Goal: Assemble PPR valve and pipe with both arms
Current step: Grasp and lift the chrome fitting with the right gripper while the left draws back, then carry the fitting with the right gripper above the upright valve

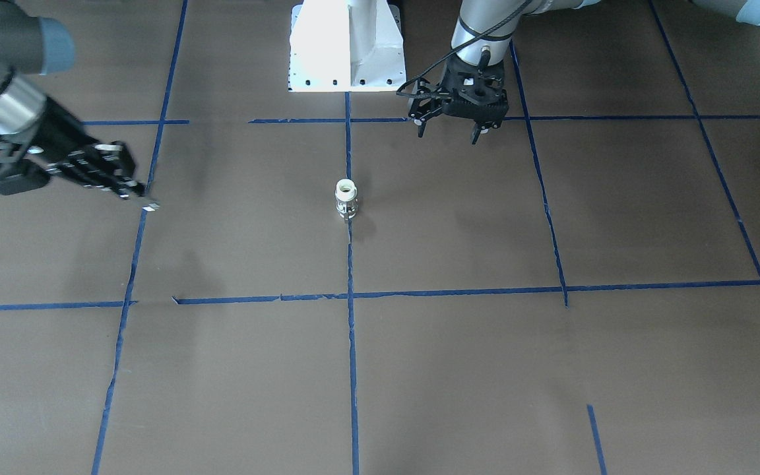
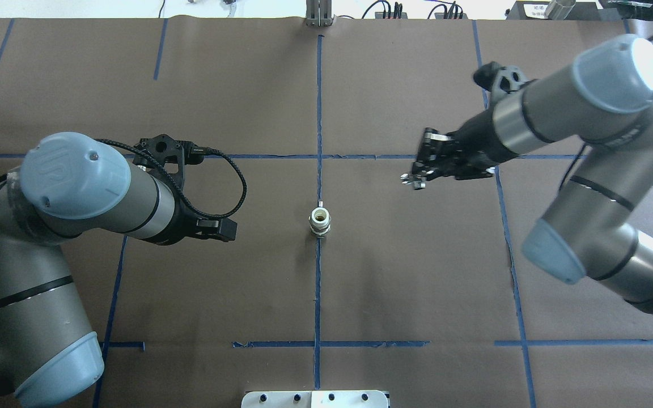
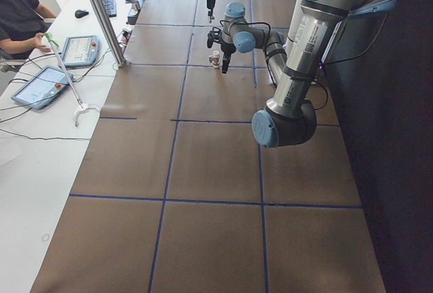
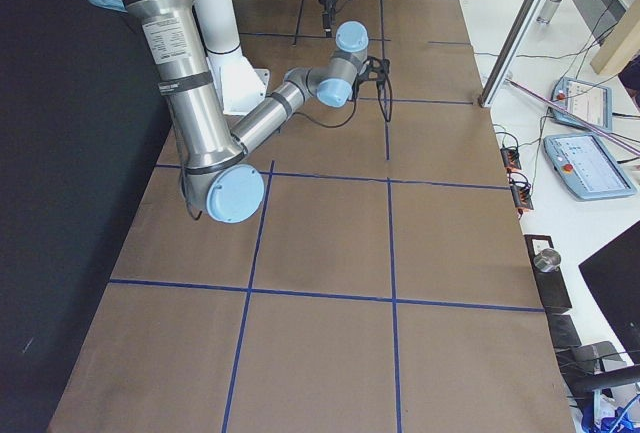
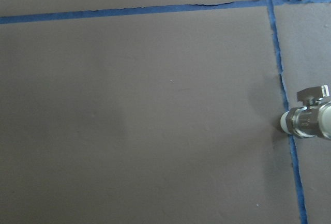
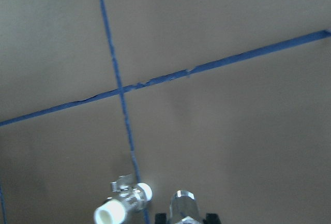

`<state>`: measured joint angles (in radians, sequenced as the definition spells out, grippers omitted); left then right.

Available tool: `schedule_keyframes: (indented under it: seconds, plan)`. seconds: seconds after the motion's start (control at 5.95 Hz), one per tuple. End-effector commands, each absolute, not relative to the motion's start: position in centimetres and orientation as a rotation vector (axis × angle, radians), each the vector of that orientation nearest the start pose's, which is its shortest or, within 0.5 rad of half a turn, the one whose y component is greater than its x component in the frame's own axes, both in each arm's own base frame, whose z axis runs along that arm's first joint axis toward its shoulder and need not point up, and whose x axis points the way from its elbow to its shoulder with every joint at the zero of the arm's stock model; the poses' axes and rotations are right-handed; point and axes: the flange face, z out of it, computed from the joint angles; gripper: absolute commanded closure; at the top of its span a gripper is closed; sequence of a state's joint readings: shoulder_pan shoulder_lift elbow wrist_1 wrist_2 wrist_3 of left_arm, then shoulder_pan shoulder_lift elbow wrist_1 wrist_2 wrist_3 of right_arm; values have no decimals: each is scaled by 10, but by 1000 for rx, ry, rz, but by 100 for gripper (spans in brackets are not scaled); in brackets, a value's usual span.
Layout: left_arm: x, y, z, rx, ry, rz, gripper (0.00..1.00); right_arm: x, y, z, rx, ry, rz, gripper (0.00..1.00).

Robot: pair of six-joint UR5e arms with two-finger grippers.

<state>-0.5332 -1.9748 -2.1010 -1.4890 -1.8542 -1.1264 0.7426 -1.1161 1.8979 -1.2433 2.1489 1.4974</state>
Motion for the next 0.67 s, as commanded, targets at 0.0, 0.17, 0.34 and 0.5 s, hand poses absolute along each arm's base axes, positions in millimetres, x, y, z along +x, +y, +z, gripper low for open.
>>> schedule_keyframes:
  seconds: [0.0,0.17,0.34,0.5]
  plan:
    - [406,-362,246,143,839,27,0,-461,-443,114,-68,-1133,381,100]
    - [406,-363,248,141,837,25,0,-498,-460,105,-93,-1081,394,100]
    - [406,-363,248,140,837,22,0,-504,-462,100,-115,-1022,410,100]
    - [406,-362,248,138,838,21,0,-526,-441,114,-159,-951,393,100]
